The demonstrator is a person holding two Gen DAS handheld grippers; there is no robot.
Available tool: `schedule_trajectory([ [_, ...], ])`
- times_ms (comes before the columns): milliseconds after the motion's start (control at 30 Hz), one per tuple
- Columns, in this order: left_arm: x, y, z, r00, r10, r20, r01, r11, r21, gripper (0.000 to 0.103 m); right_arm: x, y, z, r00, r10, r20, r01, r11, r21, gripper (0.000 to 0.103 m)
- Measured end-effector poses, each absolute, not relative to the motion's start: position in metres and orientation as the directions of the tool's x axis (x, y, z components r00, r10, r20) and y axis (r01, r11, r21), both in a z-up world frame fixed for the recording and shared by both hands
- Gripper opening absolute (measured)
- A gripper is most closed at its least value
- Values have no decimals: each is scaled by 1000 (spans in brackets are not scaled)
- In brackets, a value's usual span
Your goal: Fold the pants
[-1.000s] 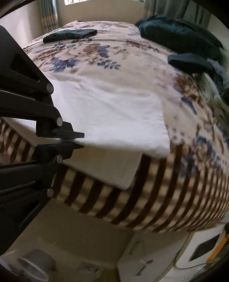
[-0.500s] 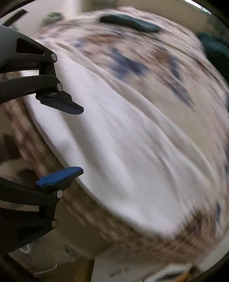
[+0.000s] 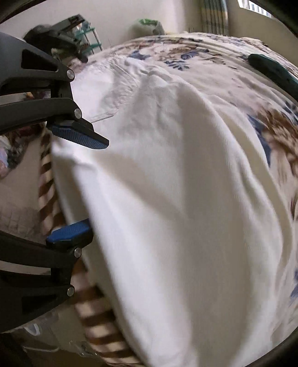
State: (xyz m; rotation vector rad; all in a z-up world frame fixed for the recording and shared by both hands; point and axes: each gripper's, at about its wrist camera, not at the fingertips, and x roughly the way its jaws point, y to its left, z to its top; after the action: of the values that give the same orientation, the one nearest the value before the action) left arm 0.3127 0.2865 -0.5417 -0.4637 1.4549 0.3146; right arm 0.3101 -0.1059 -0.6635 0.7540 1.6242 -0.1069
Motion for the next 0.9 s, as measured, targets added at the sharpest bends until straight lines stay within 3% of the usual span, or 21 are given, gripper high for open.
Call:
schedule_trajectory([
  [67, 327, 284, -552, 96, -117, -989, -421, 895, -147, 95, 324, -95, -667, -15, 365, -931, 516, 800, 306, 64],
  [100, 335, 280, -559, 90, -140, -986, -385, 908, -164, 80, 330, -90, -669, -27, 344, -938, 521, 806, 281, 64],
  [133, 342, 273, -563, 93, -166, -982, -340, 921, -188, 53, 335, -88, -672, -33, 337, -941, 527, 806, 270, 64],
  [167, 346, 269, -564, 101, -180, -978, -310, 929, -203, 35, 339, -86, -674, -43, 323, -945, 539, 804, 250, 64],
  [200, 351, 260, -563, 104, -181, -978, -252, 946, -202, 21, 342, -90, -675, -47, 319, -947, 548, 801, 243, 64],
  [233, 354, 254, -560, 111, -161, -981, -211, 960, -181, 17, 345, -91, -676, -53, 315, -948, 558, 796, 234, 64],
  [400, 369, 252, -539, 143, -144, -979, -125, 979, -162, 15, 348, -84, -671, -68, 279, -958, 570, 799, 192, 64],
  [567, 388, 274, -566, 73, -154, -985, -138, 977, -163, 19, 341, -73, -667, -80, 279, -957, 570, 800, 185, 64],
  [700, 370, 286, -556, 46, -268, -962, -258, 927, -271, 32, 320, -85, -651, -32, 334, -942, 640, 731, 238, 64],
  [800, 344, 288, -543, 53, -270, -961, -302, 913, -274, 37, 298, -108, -639, 32, 349, -937, 705, 656, 269, 64],
  [867, 328, 288, -540, 50, -268, -962, -323, 907, -270, 47, 283, -127, -640, 51, 355, -934, 740, 615, 274, 64],
  [900, 320, 288, -545, 40, -265, -963, -342, 902, -263, 59, 277, -137, -643, 60, 359, -932, 756, 593, 277, 64],
])
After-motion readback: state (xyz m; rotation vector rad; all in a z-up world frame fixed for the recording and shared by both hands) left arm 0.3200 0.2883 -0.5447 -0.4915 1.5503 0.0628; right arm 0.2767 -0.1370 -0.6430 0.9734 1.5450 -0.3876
